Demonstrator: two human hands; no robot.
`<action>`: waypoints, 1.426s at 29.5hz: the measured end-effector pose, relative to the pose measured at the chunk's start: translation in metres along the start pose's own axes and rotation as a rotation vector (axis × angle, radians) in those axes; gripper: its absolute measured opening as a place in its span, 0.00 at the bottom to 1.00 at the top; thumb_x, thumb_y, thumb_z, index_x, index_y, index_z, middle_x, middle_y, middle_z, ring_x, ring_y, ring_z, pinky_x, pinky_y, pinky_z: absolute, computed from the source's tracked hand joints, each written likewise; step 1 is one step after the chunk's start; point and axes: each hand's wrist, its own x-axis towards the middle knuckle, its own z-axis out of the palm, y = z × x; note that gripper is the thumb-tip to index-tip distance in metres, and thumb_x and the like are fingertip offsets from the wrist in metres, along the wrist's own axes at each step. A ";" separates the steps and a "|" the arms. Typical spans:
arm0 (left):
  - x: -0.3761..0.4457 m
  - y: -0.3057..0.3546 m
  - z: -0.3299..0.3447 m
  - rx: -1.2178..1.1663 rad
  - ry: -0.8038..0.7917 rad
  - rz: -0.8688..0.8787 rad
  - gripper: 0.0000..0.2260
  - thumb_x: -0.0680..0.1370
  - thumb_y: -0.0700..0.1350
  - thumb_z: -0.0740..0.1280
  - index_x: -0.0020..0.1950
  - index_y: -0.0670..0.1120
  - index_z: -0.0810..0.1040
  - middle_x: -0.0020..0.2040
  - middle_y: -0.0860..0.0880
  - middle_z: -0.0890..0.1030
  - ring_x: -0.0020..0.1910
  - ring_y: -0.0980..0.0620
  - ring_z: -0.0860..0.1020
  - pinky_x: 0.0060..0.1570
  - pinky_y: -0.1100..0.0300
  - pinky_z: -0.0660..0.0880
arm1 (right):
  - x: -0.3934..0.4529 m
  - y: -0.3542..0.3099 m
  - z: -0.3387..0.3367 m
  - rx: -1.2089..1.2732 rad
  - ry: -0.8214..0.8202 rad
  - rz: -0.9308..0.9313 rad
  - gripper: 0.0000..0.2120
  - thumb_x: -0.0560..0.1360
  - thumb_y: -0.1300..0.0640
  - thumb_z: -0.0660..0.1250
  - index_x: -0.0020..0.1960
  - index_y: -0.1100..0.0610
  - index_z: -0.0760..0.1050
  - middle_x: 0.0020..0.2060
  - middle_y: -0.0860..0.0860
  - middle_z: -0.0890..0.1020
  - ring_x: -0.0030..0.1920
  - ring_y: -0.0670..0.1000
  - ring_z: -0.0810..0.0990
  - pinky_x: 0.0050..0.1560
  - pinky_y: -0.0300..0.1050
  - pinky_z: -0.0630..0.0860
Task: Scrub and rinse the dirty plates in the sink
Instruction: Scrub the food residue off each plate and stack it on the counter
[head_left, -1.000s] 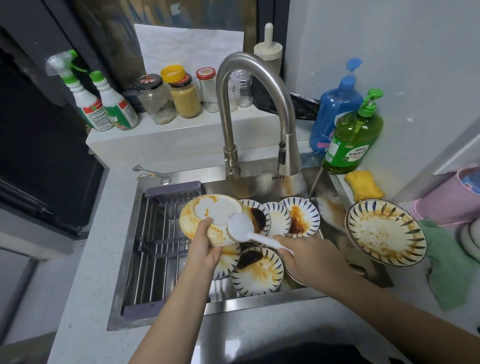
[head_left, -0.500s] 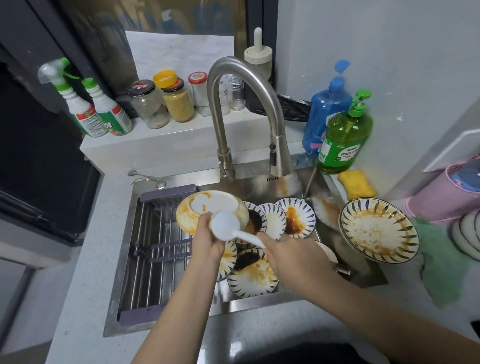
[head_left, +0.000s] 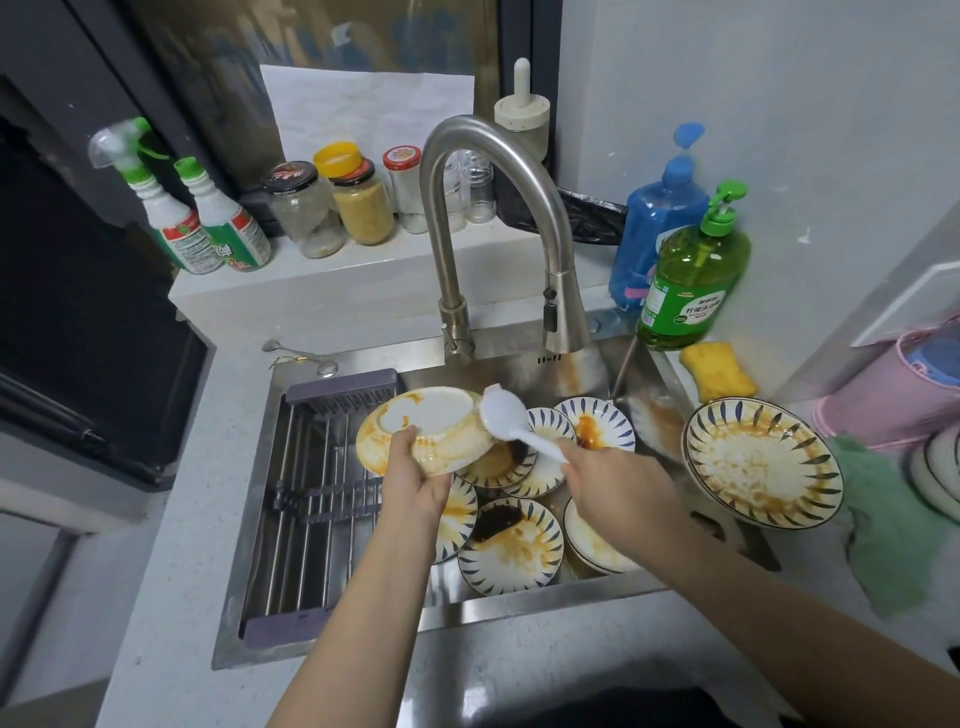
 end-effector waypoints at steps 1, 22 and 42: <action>0.001 0.002 0.001 -0.008 0.004 -0.004 0.12 0.79 0.40 0.62 0.63 0.43 0.72 0.57 0.42 0.79 0.57 0.43 0.78 0.53 0.44 0.74 | -0.003 -0.002 0.002 0.019 0.015 -0.021 0.18 0.82 0.53 0.53 0.71 0.49 0.62 0.32 0.46 0.73 0.24 0.45 0.66 0.23 0.39 0.62; -0.003 0.004 0.003 0.018 0.082 -0.063 0.19 0.78 0.46 0.65 0.68 0.46 0.67 0.55 0.44 0.75 0.46 0.44 0.78 0.39 0.46 0.80 | -0.029 -0.021 0.010 0.102 0.044 -0.116 0.22 0.82 0.49 0.53 0.75 0.46 0.57 0.38 0.49 0.77 0.30 0.49 0.72 0.27 0.41 0.68; -0.003 0.025 -0.022 0.114 -0.102 -0.023 0.09 0.77 0.36 0.63 0.57 0.42 0.74 0.51 0.41 0.83 0.55 0.40 0.79 0.59 0.33 0.71 | -0.010 0.024 0.005 0.476 -0.130 0.016 0.18 0.81 0.50 0.55 0.71 0.43 0.67 0.38 0.46 0.81 0.31 0.44 0.74 0.29 0.36 0.68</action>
